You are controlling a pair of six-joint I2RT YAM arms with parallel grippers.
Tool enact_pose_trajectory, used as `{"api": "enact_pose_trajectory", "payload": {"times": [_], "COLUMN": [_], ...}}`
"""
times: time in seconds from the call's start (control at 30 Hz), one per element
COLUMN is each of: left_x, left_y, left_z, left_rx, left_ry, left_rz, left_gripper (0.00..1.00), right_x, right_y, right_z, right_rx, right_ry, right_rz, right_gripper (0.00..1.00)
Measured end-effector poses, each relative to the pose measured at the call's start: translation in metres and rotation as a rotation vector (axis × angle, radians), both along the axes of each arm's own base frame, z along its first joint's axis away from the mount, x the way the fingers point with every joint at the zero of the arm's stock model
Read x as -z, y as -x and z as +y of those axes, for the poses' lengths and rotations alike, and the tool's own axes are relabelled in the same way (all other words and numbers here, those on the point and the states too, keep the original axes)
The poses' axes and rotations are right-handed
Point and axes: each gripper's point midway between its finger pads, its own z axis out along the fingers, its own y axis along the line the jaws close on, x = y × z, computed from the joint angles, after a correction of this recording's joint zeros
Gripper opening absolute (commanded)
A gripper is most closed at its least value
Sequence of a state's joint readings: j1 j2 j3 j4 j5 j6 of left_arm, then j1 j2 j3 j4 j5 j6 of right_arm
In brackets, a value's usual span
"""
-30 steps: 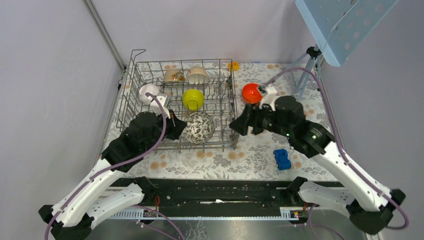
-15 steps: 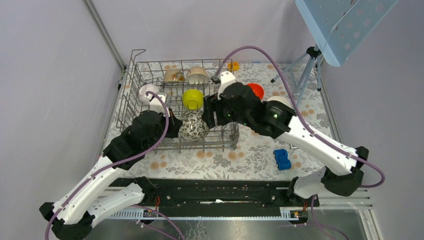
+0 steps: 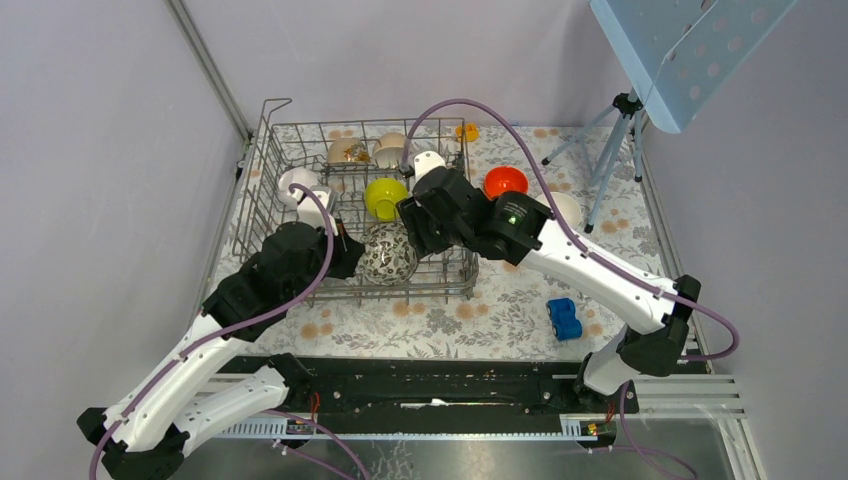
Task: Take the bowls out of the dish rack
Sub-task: Place the bowl at the center of the board.
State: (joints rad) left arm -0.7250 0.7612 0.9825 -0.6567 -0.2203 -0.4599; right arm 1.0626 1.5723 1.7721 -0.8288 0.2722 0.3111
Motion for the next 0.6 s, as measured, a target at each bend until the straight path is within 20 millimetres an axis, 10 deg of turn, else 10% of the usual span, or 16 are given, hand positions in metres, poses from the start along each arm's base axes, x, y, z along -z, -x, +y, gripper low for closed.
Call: {"api": "enact_pose_trajectory", "payload": {"times": [0.6], "left_x": [0.003], "left_y": [0.01], "left_z": [-0.007], "left_rx": [0.035], "left_ry": [0.042], "left_rz": [0.049], "left_gripper": [0.0], "right_x": [0.018], "right_y": [0.001], "right_z": [0.009], "right_rx": [-0.013], "right_ry": [0.034], "right_rz": [0.022], "right_gripper": [0.36]}}
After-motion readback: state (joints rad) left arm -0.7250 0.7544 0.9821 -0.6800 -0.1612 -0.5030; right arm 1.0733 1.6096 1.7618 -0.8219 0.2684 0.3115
